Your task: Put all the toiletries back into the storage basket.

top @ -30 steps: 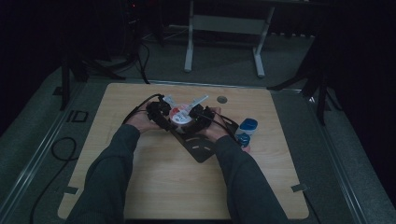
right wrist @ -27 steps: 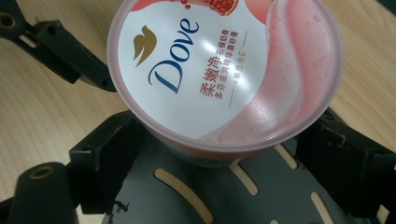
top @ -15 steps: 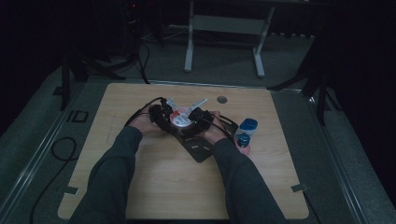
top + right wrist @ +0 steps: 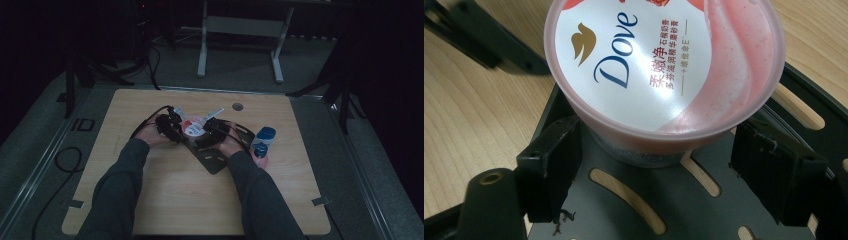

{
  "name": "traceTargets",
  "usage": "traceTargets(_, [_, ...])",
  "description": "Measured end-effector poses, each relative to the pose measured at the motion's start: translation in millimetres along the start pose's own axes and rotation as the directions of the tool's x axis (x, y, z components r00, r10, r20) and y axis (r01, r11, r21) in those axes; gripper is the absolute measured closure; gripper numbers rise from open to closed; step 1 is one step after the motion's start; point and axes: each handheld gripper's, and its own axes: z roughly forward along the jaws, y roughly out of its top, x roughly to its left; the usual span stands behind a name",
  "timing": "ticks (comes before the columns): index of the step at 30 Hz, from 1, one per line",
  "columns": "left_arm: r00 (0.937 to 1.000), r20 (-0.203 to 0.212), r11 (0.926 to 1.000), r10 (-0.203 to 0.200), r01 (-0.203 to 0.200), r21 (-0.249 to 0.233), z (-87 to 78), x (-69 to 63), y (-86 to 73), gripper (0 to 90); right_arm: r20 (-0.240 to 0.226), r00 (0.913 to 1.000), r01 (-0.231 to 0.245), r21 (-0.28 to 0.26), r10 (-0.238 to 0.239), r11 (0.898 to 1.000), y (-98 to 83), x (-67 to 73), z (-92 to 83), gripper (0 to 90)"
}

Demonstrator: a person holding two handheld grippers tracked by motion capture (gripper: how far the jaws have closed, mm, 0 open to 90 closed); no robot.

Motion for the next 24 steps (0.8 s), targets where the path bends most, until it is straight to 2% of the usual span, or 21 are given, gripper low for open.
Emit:
traceTargets(3, [0.9999, -0.003, 0.9998, -0.017, 0.017, -0.009, -2.9, 0.6, -5.1, 31.4, 0.016, 0.9998, 0.01, 0.007, -0.01, 1.0, -0.4, 2.0, -1.5, 21.3])
traceTargets(5, [0.9996, -0.012, 0.999, -0.026, 0.026, -0.036, -6.3, -0.2, -6.9, 33.7, 0.029, 0.9996, -0.001, 0.004, 0.001, 1.0, -1.3, 4.1, -4.3, 23.8])
traceTargets(7, [0.999, -0.002, 0.9972, -0.044, 0.044, -0.061, -9.5, -0.4, -8.8, 36.0, 0.04, 0.9992, -0.005, -0.001, 0.005, 1.0, -3.3, 5.9, -6.4, 27.4])
traceTargets(9, [0.9988, -0.006, 0.997, -0.048, 0.048, -0.06, -11.6, 0.2, -11.0, 38.2, 0.059, 0.9983, -0.007, 0.005, 0.007, 1.0, -5.3, 9.1, -7.1, 28.9])
traceTargets(14, [0.9978, -0.02, 0.9953, -0.063, 0.062, -0.074, -17.9, 0.0, -12.8, 45.4, 0.055, 0.9972, -0.051, 0.005, 0.051, 0.999, -12.5, 15.9, -8.3, 36.0])
traceTargets(18, [0.9971, -0.029, 0.9939, -0.07, 0.067, -0.088, -23.3, -4.1, -13.8, 52.5, 0.076, 0.9933, -0.088, 0.01, 0.087, 0.996, -19.0, 21.8, -9.1, 42.8])
traceTargets(19, [0.9961, -0.025, 0.9915, -0.085, 0.082, -0.102, -24.5, -4.7, -15.1, 53.9, 0.087, 0.9919, -0.093, 0.012, 0.092, 0.996, -20.6, 24.5, -9.8, 44.6])
traceTargets(21, [0.9956, 0.0, 0.9885, -0.094, 0.093, -0.119, -26.6, -4.9, -18.4, 55.5, 0.088, 0.9927, -0.084, 0.013, 0.082, 0.996, -24.1, 30.6, -11.9, 48.1])
traceTargets(22, [0.9945, -0.009, 0.9881, -0.105, 0.103, -0.115, -26.5, -6.0, -19.4, 56.3, 0.099, 0.9922, -0.078, 0.013, 0.077, 0.997, -26.0, 34.0, -13.1, 49.6])
traceTargets(24, [0.9946, 0.001, 0.9876, -0.104, 0.103, -0.118, -26.6, -7.2, -20.6, 57.0, 0.095, 0.9935, -0.065, 0.016, 0.063, 0.998, -29.8, 41.4, -16.1, 52.3])
